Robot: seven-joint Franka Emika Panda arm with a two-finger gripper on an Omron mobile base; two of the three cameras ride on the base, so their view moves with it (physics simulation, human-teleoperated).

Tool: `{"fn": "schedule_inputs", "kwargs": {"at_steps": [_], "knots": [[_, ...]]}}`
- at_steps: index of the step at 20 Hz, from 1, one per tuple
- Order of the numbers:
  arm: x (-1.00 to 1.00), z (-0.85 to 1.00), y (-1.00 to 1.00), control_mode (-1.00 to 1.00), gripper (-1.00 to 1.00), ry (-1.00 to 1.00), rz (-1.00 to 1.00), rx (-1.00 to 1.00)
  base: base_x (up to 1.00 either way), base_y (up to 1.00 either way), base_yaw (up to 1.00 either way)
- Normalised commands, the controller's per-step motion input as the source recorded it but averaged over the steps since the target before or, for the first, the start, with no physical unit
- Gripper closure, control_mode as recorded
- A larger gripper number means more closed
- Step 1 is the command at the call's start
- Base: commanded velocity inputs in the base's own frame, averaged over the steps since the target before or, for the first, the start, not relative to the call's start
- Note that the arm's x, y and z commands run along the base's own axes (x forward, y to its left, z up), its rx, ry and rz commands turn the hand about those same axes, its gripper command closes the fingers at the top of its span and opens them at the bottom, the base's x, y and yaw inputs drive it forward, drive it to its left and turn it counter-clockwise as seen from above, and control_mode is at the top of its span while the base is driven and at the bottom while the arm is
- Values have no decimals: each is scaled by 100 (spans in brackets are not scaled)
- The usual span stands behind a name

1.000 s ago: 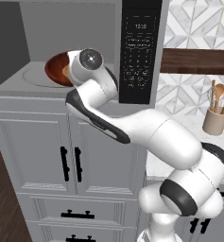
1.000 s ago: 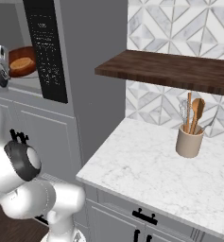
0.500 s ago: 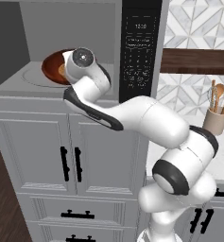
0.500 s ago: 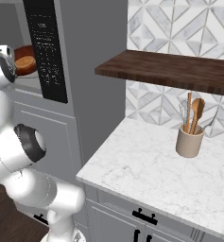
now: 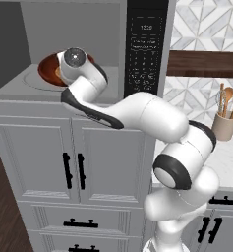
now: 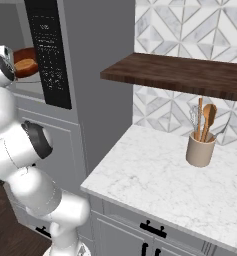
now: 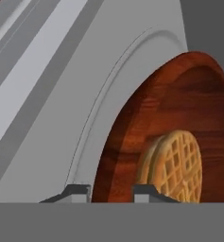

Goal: Open the microwave, place the bowl with waffle inside the microwave, then close the microwave door and turn it on.

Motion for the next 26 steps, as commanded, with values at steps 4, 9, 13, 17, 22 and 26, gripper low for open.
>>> {"fn": "schedule_inputs", "kwargs": {"at_steps": [4, 9, 13, 17, 22, 26], "knots": [[0, 0, 0, -100, -100, -14, 0, -2, 0, 0, 0], [-14, 0, 0, -100, -100, -27, 0, 0, 0, 0, 0], [-38, 0, 0, -100, -100, -27, 0, 0, 0, 0, 0], [-50, 0, 0, -100, -100, -23, 0, 0, 0, 0, 0], [-48, 0, 0, -100, -100, -21, 0, 0, 0, 0, 0], [-32, -14, 0, -100, -100, -17, 0, -6, 0, 0, 0]]}}
